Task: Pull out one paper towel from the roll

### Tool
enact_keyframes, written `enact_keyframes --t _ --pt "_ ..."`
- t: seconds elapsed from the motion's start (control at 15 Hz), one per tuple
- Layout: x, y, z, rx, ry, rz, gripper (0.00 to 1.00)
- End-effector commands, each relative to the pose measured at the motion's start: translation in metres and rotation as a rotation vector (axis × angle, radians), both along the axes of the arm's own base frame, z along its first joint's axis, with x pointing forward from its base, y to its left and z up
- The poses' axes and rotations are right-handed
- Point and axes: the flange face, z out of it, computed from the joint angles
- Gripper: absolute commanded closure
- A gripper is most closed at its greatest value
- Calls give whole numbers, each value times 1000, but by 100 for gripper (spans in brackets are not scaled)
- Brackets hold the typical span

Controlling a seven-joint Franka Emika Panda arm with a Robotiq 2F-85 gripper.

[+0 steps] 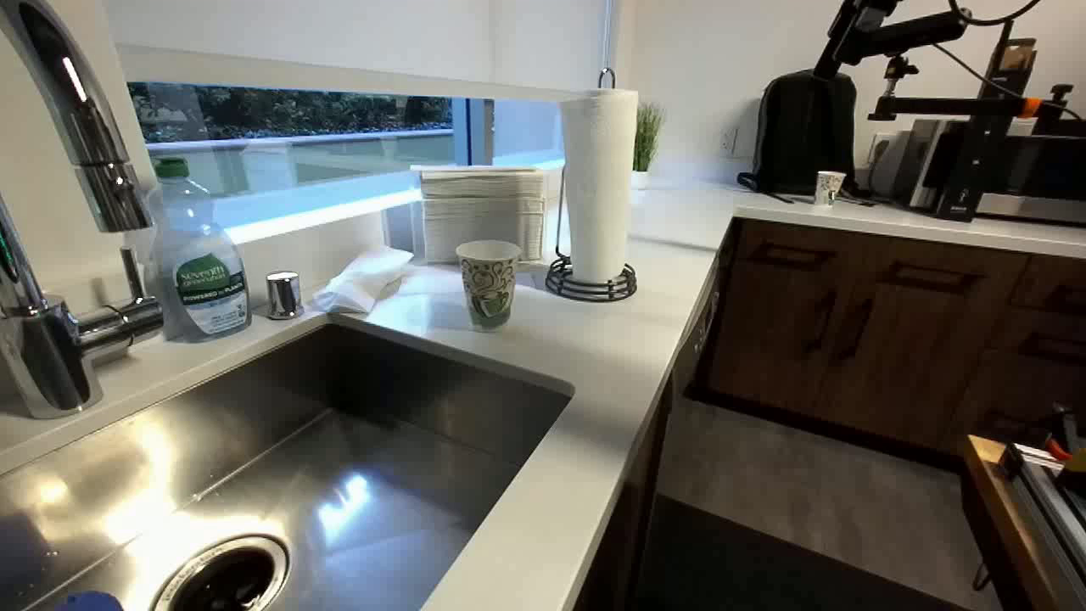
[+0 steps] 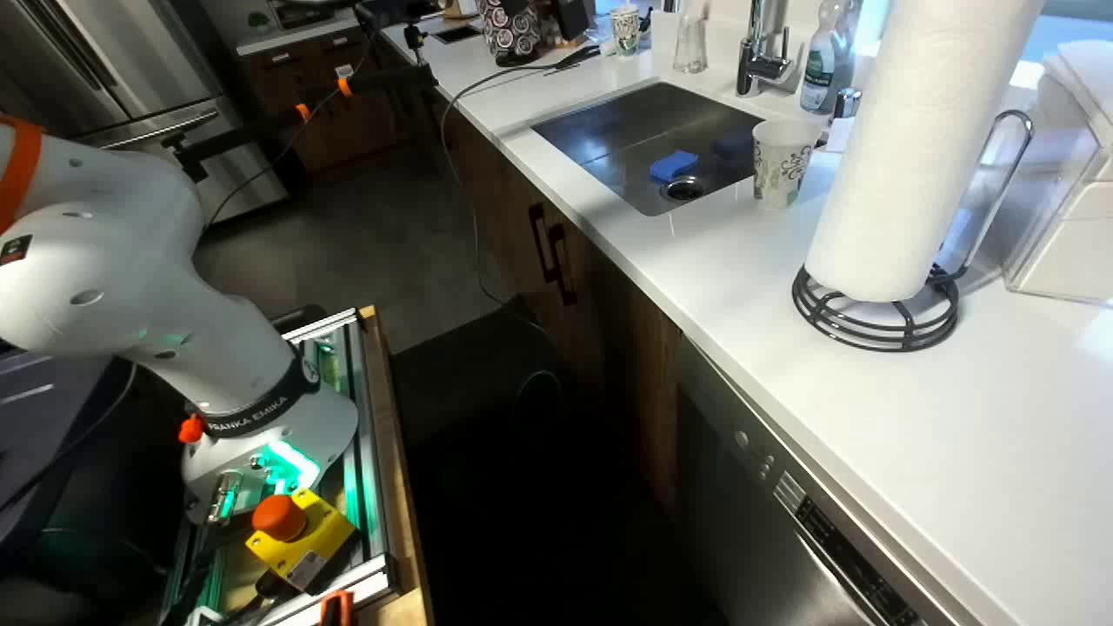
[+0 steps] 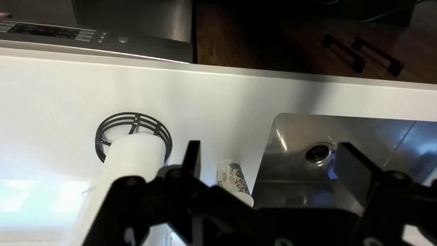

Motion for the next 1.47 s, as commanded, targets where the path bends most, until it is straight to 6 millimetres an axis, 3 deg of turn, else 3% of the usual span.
enact_keyframes --t 0.0,0.13,0.33,0.6,0.87,1.13,1.4 --pt "0 0 1 0 1 0 0" --pt "0 0 1 0 1 0 0" --pt "21 24 11 -58 -41 68 0" --pt "65 82 34 -202 -117 244 0" --pt "119 115 58 -385 -170 356 0" --pt "183 94 67 -580 -130 454 0" --pt "231 73 59 -712 -42 585 0"
